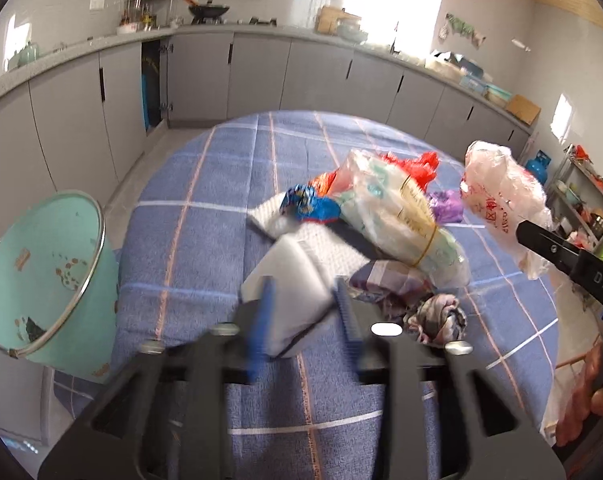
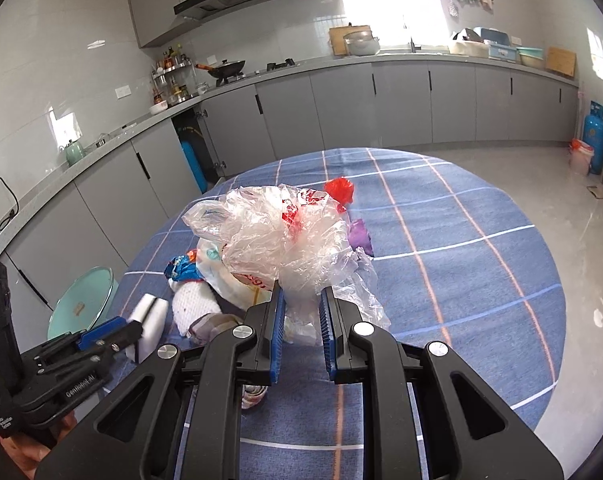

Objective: Collect trash
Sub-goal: 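Carry the foam block over the bin with the left tool while the right holds the bag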

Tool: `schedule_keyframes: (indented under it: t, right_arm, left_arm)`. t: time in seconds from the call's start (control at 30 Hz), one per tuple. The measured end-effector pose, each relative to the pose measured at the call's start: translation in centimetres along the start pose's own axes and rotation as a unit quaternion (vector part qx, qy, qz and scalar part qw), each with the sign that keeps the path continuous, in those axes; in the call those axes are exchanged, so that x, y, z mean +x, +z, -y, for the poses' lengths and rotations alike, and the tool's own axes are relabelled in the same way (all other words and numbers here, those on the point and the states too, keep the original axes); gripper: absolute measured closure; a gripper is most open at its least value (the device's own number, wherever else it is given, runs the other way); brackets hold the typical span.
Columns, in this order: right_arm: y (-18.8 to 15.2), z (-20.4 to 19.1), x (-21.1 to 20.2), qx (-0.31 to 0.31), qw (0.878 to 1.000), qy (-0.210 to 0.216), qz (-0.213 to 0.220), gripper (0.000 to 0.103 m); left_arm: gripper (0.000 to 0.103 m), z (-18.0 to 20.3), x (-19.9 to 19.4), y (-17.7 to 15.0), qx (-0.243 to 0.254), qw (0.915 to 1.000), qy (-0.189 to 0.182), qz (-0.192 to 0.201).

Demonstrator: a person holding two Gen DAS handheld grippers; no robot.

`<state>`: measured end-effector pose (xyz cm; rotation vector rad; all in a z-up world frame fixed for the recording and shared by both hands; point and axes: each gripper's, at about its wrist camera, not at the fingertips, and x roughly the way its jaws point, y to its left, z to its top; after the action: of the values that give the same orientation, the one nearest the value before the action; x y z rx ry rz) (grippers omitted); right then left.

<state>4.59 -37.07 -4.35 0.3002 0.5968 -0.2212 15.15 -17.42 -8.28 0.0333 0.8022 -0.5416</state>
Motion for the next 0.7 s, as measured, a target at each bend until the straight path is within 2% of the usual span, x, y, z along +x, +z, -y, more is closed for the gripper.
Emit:
schedule_keyframes:
  t: [0.03, 0.07, 0.17, 0.4, 0.43, 0.47, 0.57, 0.7]
  right_arm:
    - [-0.1, 0.0, 0.2, 0.001, 1.000, -0.001, -0.003, 0.085]
    - [-0.2, -0.1, 0.3, 0.002, 1.000, -0.001, -0.005, 0.085]
    - [-0.5, 0.0, 0.6, 0.005, 1.000, -0.004, -0.010, 0.085]
    - [-0.9, 0.9, 0.8, 0.020, 1.000, -0.012, -0.015, 0.085]
    - [-1.0, 0.9, 0.9, 0.020, 1.000, -0.014, -0.015, 0.085]
    - [-1.0, 0.8, 0.9, 0.019, 1.000, -0.015, -0.015, 0.085]
    - [-0.9, 0.7, 0.9, 0.021, 1.000, -0.013, -0.014, 0.085]
    - [-0.8, 0.3, 0.7, 0.019, 1.000, -0.011, -0.011, 0.085]
  left_arm:
    - [0.049, 0.0, 0.5, -0.1, -0.002, 0.9999, 0.007, -0.009]
    - [0.047, -0.1, 0.8, -0.2, -0.006, 0.9999, 0.005, -0.014]
    - [0.050, -0.1, 1.5, -0.2, -0.013, 0.9996, -0.007, -0.023]
    - [0.061, 0.6, 1.7, -0.4, 0.002, 0.9998, -0.009, -0.016]
    - [0.064, 0.5, 1.6, -0.4, 0.000, 0.9998, -0.013, -0.014]
    - [0.072, 0.4, 1.3, -0.3, -0.001, 0.9998, -0.018, -0.009]
    - [0.080, 0.6, 0.1, 0.2, 0.015, 0.9997, -0.016, 0.013]
    - [0.081, 0.7, -0.6, 0.5, 0.022, 0.9994, -0.013, 0.023]
